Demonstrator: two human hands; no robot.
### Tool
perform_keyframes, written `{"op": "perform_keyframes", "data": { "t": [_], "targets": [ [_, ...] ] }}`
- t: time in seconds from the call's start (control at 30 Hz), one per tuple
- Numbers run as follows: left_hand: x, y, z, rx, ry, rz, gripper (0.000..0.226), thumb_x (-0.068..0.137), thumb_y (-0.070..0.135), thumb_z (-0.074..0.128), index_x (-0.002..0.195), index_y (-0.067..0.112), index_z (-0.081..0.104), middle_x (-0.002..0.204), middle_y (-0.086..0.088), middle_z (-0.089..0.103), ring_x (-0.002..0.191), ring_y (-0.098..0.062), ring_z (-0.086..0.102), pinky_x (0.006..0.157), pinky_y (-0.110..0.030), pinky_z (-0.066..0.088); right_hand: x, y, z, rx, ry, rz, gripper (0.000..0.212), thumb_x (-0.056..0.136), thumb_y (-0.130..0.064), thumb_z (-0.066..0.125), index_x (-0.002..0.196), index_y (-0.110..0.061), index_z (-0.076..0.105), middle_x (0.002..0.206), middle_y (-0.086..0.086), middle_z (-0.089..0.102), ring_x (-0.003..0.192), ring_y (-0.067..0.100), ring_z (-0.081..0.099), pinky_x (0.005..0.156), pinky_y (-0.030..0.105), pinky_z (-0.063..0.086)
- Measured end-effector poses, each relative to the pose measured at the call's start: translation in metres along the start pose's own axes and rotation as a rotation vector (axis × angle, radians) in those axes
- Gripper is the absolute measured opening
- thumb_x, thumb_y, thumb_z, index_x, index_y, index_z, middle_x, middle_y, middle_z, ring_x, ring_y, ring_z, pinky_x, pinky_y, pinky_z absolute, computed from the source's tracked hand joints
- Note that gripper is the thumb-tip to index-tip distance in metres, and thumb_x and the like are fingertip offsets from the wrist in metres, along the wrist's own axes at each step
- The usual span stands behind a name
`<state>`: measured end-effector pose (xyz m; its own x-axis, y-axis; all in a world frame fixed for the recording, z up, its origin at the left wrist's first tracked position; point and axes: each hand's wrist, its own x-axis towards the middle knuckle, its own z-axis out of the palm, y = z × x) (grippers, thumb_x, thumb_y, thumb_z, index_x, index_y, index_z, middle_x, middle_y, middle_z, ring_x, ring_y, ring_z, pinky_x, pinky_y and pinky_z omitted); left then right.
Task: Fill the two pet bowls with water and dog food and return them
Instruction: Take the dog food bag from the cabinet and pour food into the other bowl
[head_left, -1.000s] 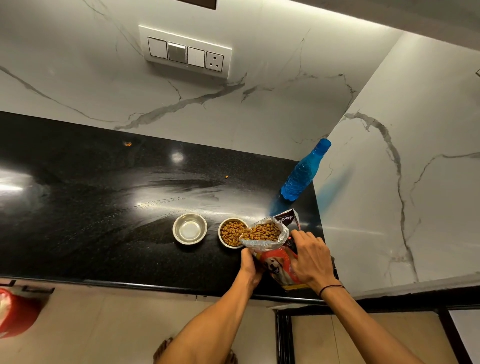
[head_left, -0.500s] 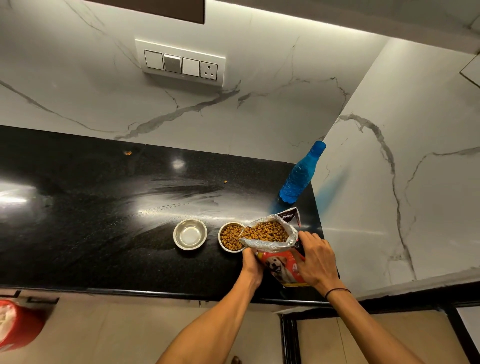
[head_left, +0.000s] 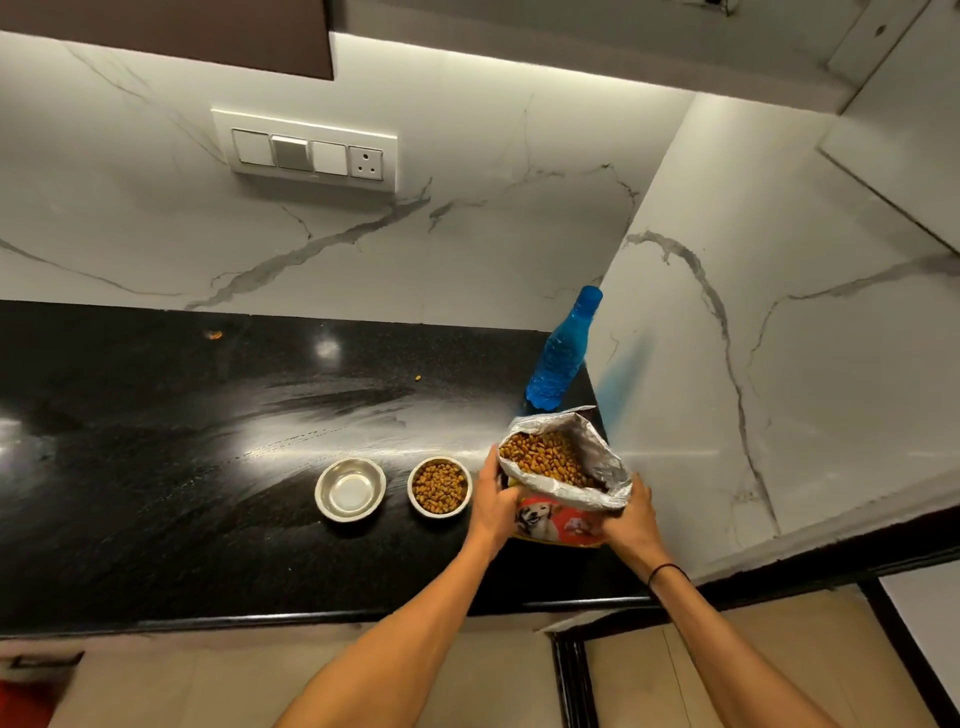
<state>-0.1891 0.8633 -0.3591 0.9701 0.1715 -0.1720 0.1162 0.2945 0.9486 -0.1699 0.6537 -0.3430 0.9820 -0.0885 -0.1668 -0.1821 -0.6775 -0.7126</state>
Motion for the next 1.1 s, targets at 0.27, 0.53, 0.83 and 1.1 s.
{"op": "perform_keyframes", "data": {
  "t": [0.27,0.53,0.83,1.1],
  "targets": [
    [0.010,-0.007,-0.005,0.222,-0.259,0.072,0.067,0.057,0.023,0.068,0.123,0.030,0.064,0.120,-0.004,0.072,0.115,-0.023,0.065,0.100,-0.049,0.051,-0.023,-0.001,-0.029,0.708,0.024,0.312,0.026,0.094,0.005,0.051,0.106,-0.011,0.068,0.097,0.009,0.072,0.090,0.025,0.066,0.061,0.032,0.058],
    [0.032,0.061,0.005,0.848,-0.072,0.145,0.028,0.093,0.040,0.068,0.078,0.017,0.075,0.069,0.002,0.072,0.067,-0.016,0.067,0.065,-0.035,0.052,0.009,-0.037,-0.040,-0.051,0.158,0.090,0.005,0.084,-0.017,0.068,0.088,-0.017,0.065,0.087,0.004,0.071,0.080,0.027,0.066,0.067,0.032,0.049],
    [0.043,0.101,0.024,0.950,-0.031,0.213,0.035,0.104,0.027,0.061,0.073,0.014,0.072,0.059,0.007,0.061,0.052,-0.005,0.055,0.053,-0.025,0.039,0.033,-0.042,-0.051,-0.052,0.427,0.084,0.013,0.080,-0.001,0.062,0.079,-0.012,0.070,0.077,0.011,0.074,0.073,0.034,0.070,0.063,0.040,0.058],
    [0.060,0.103,0.032,1.152,-0.063,0.115,0.034,0.104,0.031,0.061,0.079,0.011,0.074,0.069,-0.004,0.067,0.067,-0.026,0.065,0.063,-0.040,0.050,0.043,-0.053,-0.044,-0.083,0.362,0.198,0.007,0.087,-0.003,0.060,0.087,-0.007,0.065,0.091,0.016,0.074,0.086,0.037,0.069,0.069,0.034,0.053]
  ]
}}
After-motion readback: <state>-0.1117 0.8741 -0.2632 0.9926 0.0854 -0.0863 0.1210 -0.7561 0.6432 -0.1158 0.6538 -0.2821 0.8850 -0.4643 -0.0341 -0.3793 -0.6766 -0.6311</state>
